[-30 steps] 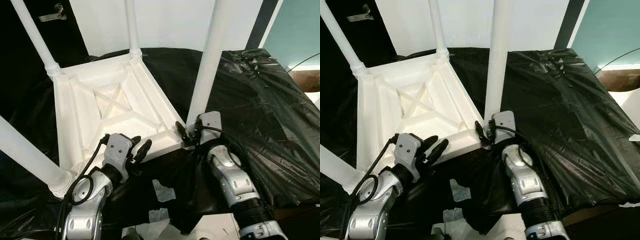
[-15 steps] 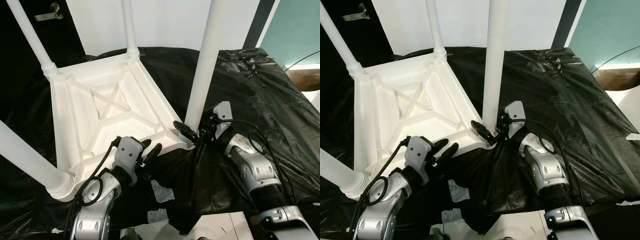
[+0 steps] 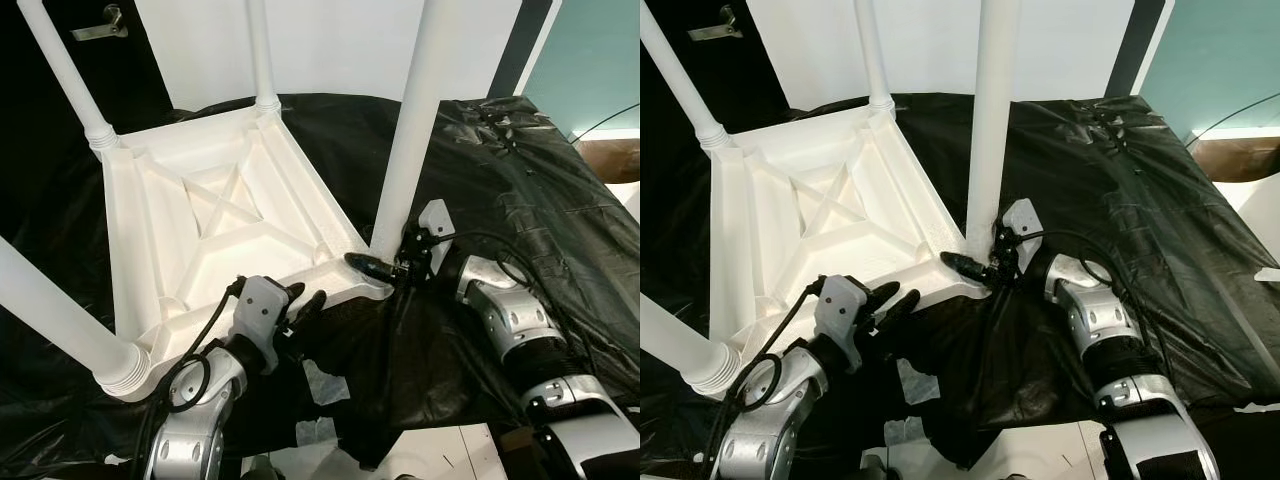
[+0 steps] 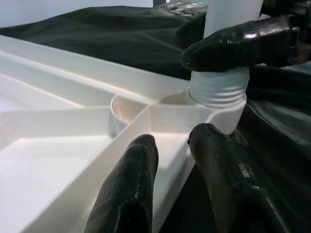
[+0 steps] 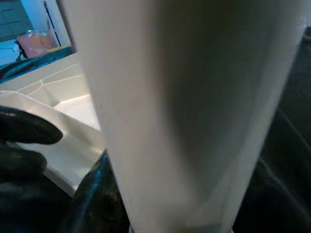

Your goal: Building children table

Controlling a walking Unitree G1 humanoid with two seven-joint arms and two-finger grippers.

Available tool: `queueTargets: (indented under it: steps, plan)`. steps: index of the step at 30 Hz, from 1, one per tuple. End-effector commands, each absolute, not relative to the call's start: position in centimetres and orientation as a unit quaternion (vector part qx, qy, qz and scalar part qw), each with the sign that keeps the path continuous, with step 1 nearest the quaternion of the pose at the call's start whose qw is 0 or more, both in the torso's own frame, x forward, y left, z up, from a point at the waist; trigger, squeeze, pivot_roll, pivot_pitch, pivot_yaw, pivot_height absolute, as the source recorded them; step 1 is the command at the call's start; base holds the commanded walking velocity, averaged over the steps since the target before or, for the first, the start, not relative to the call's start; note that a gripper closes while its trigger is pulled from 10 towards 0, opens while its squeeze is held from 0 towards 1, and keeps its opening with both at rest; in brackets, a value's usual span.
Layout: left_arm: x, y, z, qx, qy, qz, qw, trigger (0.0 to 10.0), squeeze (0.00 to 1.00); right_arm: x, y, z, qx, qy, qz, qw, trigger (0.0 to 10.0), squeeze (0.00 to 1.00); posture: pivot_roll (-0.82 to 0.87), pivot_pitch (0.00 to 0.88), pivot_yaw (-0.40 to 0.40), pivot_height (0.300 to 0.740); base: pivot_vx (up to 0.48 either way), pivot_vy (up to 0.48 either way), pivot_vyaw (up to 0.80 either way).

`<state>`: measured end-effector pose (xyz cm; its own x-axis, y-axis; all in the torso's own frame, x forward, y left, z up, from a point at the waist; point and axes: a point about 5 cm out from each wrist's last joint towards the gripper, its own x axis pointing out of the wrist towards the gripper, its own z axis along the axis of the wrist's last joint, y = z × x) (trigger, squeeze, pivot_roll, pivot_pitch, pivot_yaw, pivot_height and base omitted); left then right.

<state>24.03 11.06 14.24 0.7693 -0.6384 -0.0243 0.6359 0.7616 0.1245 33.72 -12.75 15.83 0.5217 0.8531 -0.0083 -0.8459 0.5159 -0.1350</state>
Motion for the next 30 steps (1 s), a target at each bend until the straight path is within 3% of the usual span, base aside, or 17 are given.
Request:
queueTargets:
  steps: [1,7,12,20,24,27,30]
  plan:
    - [24.3,11.1,14.0,0.063,-0.01,-0.316,0.947,10.0,0.0,33.6,-12.7,15.6,-0.051,-0.02,0.492,0.869,0.0,0.0,0.09,0.044,-0.033,0.74,0.0,0.0,0.0]
    - [24.5,11.0,14.0,0.059,-0.011,-0.314,0.947,10.0,0.0,33.1,-12.6,15.0,-0.032,-0.011,0.47,0.882,0.0,0.0,0.09,0.039,-0.037,0.74,0.0,0.0,0.0]
    - [24.3,11.0,14.0,0.057,-0.013,-0.31,0.949,10.0,0.0,33.1,-11.8,14.0,-0.033,-0.003,0.381,0.924,0.0,0.0,0.09,0.039,-0.038,0.74,0.0,0.0,0.0]
    - [24.3,11.3,13.9,0.048,-0.009,-0.316,0.948,10.0,0.0,32.4,-10.9,13.1,-0.025,-0.004,0.314,0.949,0.0,0.0,0.09,0.038,-0.03,0.74,0.0,0.0,0.0]
    - [24.4,11.4,14.0,0.056,-0.011,-0.319,0.946,10.0,0.0,32.4,-11.0,12.5,-0.014,0.009,0.24,0.971,0.0,0.0,0.08,0.036,-0.024,0.74,0.0,0.0,0.0]
    - [24.7,11.5,14.2,0.058,-0.013,-0.323,0.945,10.0,0.0,32.2,-11.3,11.8,0.009,0.031,0.117,0.993,0.0,0.0,0.08,0.035,-0.016,0.74,0.0,0.0,0.0]
    - [24.8,11.6,14.2,0.059,-0.013,-0.323,0.945,10.0,0.0,31.7,-10.7,11.5,0.025,0.039,0.091,0.995,0.0,0.0,0.08,0.029,-0.011,0.74,0.0,0.0,0.0]
